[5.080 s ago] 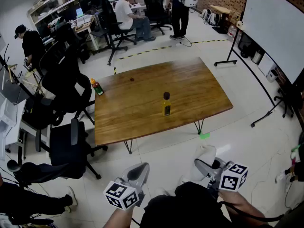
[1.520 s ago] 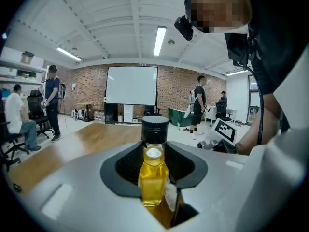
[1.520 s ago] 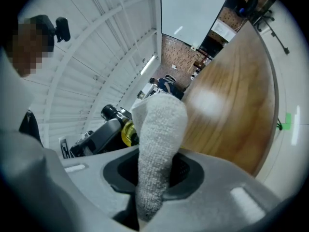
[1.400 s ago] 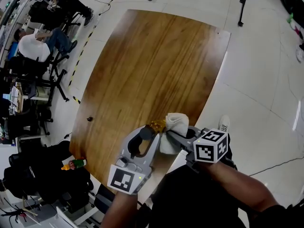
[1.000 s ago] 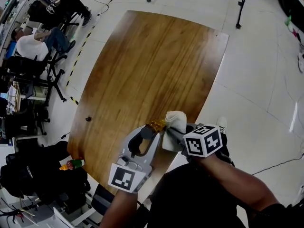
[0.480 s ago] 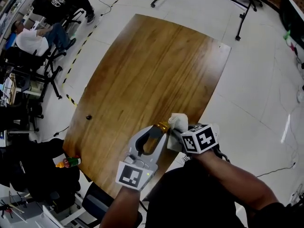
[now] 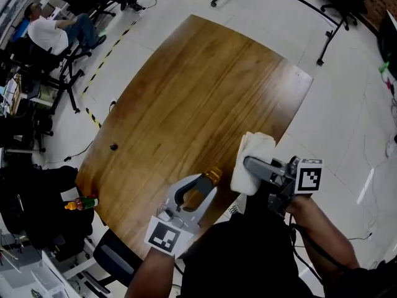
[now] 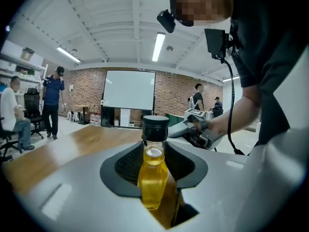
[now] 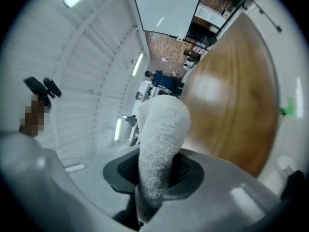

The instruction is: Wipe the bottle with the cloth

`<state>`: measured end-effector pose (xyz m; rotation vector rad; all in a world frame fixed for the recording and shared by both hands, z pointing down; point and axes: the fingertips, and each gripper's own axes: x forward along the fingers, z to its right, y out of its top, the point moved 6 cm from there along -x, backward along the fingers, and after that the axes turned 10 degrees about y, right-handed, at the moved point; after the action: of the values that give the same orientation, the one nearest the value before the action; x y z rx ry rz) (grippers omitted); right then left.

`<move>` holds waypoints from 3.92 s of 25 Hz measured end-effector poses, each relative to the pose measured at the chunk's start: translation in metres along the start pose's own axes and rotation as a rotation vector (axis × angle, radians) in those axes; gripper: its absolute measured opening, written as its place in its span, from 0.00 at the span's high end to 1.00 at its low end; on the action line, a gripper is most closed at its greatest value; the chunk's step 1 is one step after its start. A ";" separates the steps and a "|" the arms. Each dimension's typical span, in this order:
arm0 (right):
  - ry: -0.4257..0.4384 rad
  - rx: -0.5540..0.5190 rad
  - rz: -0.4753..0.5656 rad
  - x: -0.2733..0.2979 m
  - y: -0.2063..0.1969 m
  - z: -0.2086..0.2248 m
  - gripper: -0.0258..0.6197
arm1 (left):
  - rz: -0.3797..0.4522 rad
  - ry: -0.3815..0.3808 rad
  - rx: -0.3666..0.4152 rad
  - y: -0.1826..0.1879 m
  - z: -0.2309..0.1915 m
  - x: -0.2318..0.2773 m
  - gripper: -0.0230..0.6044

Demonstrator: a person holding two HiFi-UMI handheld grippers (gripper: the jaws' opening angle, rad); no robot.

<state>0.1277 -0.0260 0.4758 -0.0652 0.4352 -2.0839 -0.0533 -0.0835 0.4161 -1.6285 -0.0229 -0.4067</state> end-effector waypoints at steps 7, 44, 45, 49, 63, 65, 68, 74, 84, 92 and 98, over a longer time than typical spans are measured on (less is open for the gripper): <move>0.253 -0.003 -0.271 0.071 0.010 -0.013 0.85 | -0.018 0.019 -0.001 0.000 -0.002 -0.002 0.73; -0.276 -0.871 -1.068 0.108 -0.042 0.053 0.85 | 0.088 0.102 -0.025 0.003 0.002 -0.006 0.73; -0.260 -0.866 -1.092 0.107 -0.040 0.053 0.85 | 0.091 0.108 -0.028 0.005 0.002 -0.005 0.73; -0.151 -0.585 -1.086 0.113 -0.012 0.052 0.85 | 0.103 0.118 -0.034 0.014 0.002 0.002 0.73; 0.438 0.189 -1.385 0.212 -0.002 0.011 0.85 | 0.104 0.186 -0.062 0.014 0.000 0.008 0.73; 0.462 0.192 -1.479 0.210 -0.016 0.013 0.85 | 0.106 0.203 -0.057 0.015 0.001 0.007 0.73; 0.501 0.219 -1.553 0.210 -0.031 0.017 0.85 | 0.111 0.223 -0.038 0.014 0.002 0.005 0.73; 0.455 0.032 -1.695 0.205 -0.046 0.038 0.85 | 0.129 0.225 -0.026 0.011 0.003 0.005 0.73; 0.362 -0.406 -1.832 0.200 -0.060 0.057 0.85 | 0.139 0.215 -0.008 0.008 0.002 0.004 0.73; 0.340 -0.570 -1.884 0.198 -0.064 0.068 0.85 | 0.134 0.193 -0.001 0.007 0.001 0.005 0.73; 0.370 -0.658 -1.902 0.198 -0.062 0.068 0.85 | 0.117 0.203 0.008 0.006 0.000 0.003 0.73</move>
<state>-0.0130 -0.1819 0.5344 -0.7237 1.7641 -3.6313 -0.0492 -0.0844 0.4109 -1.5651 0.2219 -0.4786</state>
